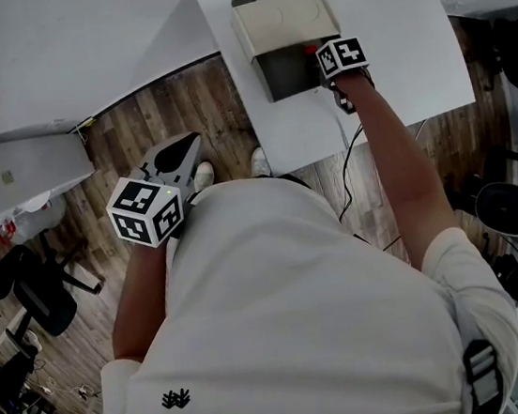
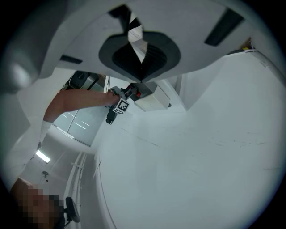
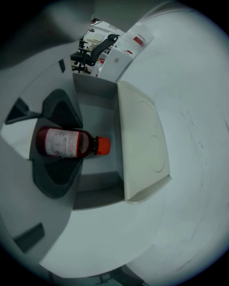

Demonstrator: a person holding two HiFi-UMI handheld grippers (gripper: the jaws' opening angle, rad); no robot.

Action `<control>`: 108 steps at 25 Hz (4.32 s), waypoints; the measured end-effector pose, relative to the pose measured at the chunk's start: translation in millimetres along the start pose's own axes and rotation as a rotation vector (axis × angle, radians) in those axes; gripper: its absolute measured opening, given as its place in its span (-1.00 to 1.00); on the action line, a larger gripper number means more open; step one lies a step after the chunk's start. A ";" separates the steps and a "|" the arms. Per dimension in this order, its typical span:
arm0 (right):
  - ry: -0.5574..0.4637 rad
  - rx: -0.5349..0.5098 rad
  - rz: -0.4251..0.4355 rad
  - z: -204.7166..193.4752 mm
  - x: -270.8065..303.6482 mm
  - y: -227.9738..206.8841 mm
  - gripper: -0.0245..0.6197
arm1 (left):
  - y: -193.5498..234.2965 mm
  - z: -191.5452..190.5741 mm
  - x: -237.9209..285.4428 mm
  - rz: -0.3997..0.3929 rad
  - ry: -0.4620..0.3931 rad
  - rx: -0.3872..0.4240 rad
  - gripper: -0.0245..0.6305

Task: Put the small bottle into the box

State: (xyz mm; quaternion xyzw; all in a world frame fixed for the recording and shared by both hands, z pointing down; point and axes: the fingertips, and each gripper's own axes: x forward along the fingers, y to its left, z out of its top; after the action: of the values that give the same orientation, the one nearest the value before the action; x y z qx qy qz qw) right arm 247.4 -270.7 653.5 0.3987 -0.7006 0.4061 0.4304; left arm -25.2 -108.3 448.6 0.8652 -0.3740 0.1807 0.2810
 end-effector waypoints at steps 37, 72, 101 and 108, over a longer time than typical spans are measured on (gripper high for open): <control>-0.049 0.032 -0.049 3.5 -12.6 -8.0 -0.32 | 1.1 -11.3 -13.8 -0.020 0.004 -0.007 -0.91; -0.117 0.069 -0.123 -4.1 -42.6 -13.1 -0.38 | 1.0 -14.0 -15.3 -0.104 0.019 0.016 -0.91; -0.325 0.201 -0.121 -75.6 -96.4 103.0 -0.74 | 20.5 -21.5 -36.1 -0.307 0.080 0.144 -0.91; -0.424 0.245 -0.086 -106.8 -101.3 169.0 -0.88 | 27.5 -34.6 -41.5 -0.373 0.113 0.181 -0.91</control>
State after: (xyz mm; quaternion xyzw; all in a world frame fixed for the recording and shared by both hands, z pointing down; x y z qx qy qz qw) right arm 155.3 -92.6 553.4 0.5538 -0.7030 0.3767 0.2393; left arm -76.5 -79.5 463.5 0.9296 -0.1731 0.2068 0.2511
